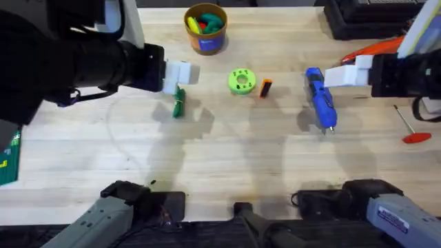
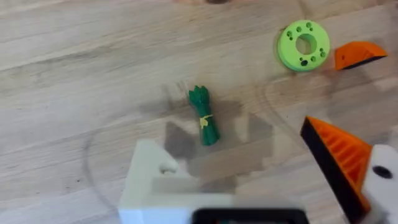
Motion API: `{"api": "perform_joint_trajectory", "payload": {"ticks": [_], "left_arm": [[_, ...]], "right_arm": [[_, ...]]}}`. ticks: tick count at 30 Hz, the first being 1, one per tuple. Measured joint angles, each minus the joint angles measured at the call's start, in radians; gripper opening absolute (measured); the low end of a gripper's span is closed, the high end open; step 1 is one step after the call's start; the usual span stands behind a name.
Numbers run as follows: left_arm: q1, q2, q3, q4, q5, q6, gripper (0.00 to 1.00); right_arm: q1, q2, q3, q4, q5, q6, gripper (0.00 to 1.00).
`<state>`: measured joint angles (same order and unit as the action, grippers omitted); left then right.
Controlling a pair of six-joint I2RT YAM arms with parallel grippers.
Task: Pick up the gripper from the table and insert it into the empty holder that is missing its gripper. Then pick up a screw, insert it into the mounting hole, and use the screwdriver to tighten it. Finally, clean up the table by picking up the vegetable and placing it into the bucket.
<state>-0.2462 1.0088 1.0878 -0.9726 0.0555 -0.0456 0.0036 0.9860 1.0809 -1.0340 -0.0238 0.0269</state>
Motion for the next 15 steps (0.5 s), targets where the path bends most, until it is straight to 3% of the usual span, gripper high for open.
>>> {"api": "perform_joint_trajectory", "payload": {"ticks": [15], "left_arm": [[0.0, -0.028, -0.001, 0.026, -0.023, 0.0, 0.985]], "right_arm": [[0.0, 0.0, 0.0, 0.0, 0.0, 0.0, 0.991]]}}
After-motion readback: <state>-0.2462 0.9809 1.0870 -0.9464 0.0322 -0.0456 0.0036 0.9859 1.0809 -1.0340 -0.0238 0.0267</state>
